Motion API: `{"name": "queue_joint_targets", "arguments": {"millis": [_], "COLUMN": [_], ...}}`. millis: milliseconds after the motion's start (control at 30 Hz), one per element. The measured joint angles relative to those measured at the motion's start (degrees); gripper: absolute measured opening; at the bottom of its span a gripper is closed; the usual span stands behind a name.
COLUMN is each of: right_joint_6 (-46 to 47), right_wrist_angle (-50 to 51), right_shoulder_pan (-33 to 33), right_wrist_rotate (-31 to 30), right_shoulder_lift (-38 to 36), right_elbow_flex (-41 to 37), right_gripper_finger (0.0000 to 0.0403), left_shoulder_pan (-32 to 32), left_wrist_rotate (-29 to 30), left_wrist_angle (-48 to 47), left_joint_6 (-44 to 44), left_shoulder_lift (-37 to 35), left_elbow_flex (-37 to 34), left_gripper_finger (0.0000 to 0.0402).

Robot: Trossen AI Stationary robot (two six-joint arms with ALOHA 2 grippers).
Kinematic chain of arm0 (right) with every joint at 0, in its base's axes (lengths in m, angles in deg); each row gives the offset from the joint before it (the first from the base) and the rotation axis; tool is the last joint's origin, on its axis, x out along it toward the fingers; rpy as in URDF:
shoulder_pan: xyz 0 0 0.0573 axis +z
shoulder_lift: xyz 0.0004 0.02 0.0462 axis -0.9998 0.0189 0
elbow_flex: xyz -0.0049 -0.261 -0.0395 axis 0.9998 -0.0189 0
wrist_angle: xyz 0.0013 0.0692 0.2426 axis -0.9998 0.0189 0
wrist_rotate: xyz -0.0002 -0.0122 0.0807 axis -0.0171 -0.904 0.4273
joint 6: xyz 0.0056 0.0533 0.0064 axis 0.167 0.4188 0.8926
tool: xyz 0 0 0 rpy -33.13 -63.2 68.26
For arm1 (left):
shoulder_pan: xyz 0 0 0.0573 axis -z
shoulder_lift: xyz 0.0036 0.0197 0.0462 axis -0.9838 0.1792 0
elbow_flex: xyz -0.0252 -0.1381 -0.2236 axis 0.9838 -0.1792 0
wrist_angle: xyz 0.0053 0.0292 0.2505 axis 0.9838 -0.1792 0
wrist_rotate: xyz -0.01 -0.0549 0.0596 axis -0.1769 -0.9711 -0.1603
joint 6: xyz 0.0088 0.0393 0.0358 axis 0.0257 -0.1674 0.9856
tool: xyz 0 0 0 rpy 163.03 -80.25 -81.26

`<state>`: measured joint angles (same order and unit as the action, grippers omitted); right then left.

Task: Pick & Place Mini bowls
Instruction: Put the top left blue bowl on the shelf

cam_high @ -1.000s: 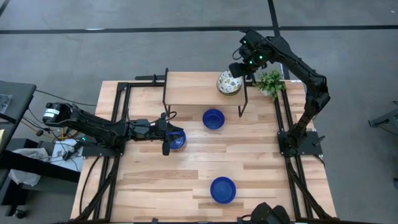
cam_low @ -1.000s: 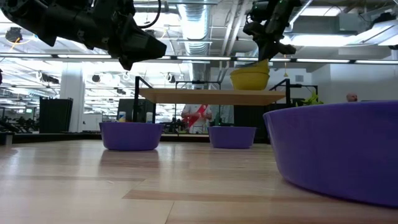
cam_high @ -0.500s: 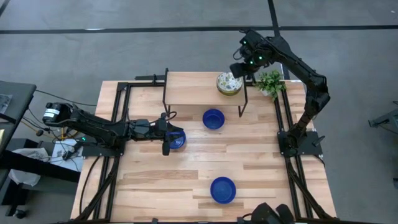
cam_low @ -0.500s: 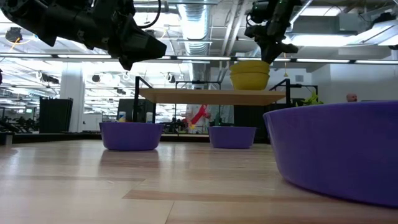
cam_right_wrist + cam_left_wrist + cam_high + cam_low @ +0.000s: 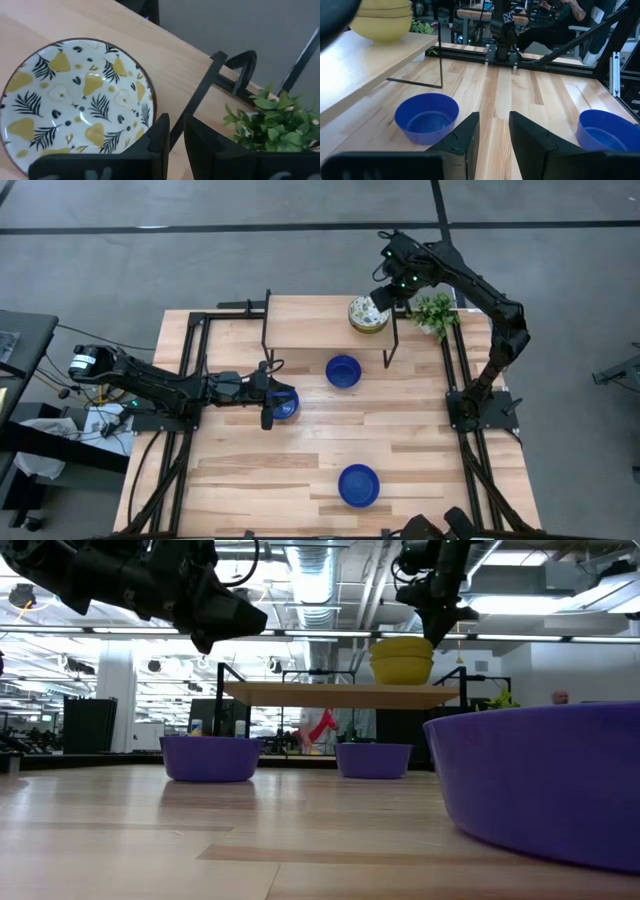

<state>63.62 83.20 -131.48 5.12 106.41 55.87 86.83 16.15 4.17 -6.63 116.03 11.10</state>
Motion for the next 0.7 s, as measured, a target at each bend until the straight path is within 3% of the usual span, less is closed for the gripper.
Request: {"name": "queue_joint_targets", "arguments": {"millis": [167, 367, 567, 700], "right_joint_6": [-0.9, -3.3, -7.1, -9.4], "right_wrist_angle": [-3.5, -14.4, -16.4, -22.5], "right_shoulder_pan": [1.9, 4.5, 10.1, 16.3], "right_wrist_rotate": [-3.5, -3.4, -3.6, -3.5], "right_shoulder_lift": [-1.4, -8.1, -14.0, -19.6], "right_elbow_flex": [-0.1, 0.0, -0.4, -7.3], "right_gripper_finger": [0.0047, 0.0047, 0.0047, 0.0047], "left_shoulder_pan": [0.0, 0.0, 0.0, 0.0], "left_wrist_rotate": [0.0, 0.6, 0.7, 0.6], "left_wrist_angle": [-0.9, -3.0, -4.6, -6.2], "left_joint_6": [0.0, 0.0, -0.2, -1.6], "left_shoulder_lift": [0.0, 0.0, 0.0, 0.0], "left_elbow_flex": [0.0, 0.0, 0.0, 0.0], "left_gripper_finger": [0.0104, 0.0104, 0.0104, 0.0104]}}
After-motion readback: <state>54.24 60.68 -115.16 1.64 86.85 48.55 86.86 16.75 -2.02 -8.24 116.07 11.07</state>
